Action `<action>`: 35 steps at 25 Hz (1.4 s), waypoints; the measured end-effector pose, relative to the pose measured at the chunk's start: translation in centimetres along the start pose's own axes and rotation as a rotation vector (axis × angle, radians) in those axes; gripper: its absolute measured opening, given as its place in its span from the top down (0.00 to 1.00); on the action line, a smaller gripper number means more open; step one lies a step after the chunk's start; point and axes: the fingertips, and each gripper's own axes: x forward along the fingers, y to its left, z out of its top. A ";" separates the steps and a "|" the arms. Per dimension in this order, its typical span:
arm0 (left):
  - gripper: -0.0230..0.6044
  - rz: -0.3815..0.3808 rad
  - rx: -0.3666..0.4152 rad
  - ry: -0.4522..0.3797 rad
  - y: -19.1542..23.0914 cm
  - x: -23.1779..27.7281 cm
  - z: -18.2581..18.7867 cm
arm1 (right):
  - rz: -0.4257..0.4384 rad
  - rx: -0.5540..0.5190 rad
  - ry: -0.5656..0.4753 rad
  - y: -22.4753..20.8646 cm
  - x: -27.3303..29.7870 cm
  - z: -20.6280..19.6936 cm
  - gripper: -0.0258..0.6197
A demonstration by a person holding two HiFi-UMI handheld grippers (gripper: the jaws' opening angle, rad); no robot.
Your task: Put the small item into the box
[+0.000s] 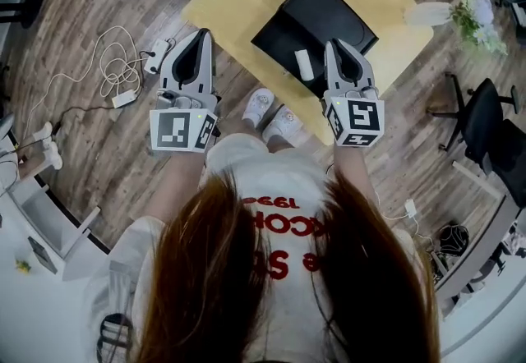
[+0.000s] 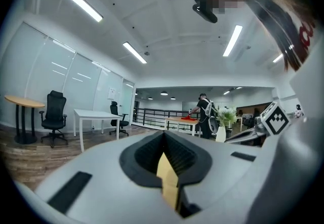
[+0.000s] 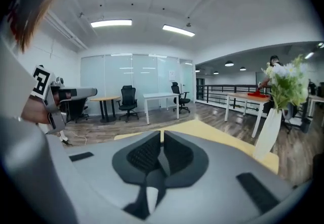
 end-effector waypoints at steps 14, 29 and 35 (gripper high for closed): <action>0.95 -0.008 0.061 -0.133 0.8 0.2 6.0 | -0.034 0.001 -0.266 -0.3 -3.5 10.1 0.95; 0.95 -0.238 0.054 -0.163 -6.5 4.3 6.6 | -0.277 0.030 -0.305 -5.3 -11.1 9.1 0.95; 0.95 -0.361 0.042 -0.171 -11.1 6.1 6.6 | -0.400 0.048 -0.310 -7.7 -15.4 8.1 0.95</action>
